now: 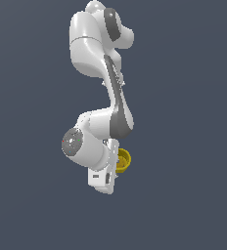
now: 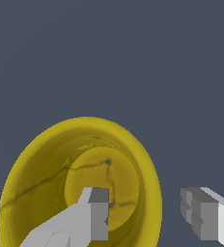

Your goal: Pick up the object and move it to a goal position.

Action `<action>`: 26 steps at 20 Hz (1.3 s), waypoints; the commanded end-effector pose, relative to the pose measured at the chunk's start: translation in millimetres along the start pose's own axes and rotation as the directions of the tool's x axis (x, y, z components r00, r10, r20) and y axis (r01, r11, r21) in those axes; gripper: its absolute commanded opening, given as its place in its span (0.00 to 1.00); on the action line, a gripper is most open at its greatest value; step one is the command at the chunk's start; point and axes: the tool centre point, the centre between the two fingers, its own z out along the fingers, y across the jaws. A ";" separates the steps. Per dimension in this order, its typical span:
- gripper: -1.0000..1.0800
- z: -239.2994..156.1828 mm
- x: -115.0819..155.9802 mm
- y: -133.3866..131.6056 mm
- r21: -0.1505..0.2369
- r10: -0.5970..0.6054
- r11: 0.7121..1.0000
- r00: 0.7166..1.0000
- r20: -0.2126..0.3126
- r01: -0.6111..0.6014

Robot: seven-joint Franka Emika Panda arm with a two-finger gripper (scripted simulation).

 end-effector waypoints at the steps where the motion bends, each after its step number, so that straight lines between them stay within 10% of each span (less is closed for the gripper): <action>1: 0.00 1.5 -0.1 0.3 -0.002 0.000 1.000 1.000 0.000 0.000; 26: 0.00 -49.3 31.0 -24.0 -0.001 0.000 1.000 1.000 0.002 0.000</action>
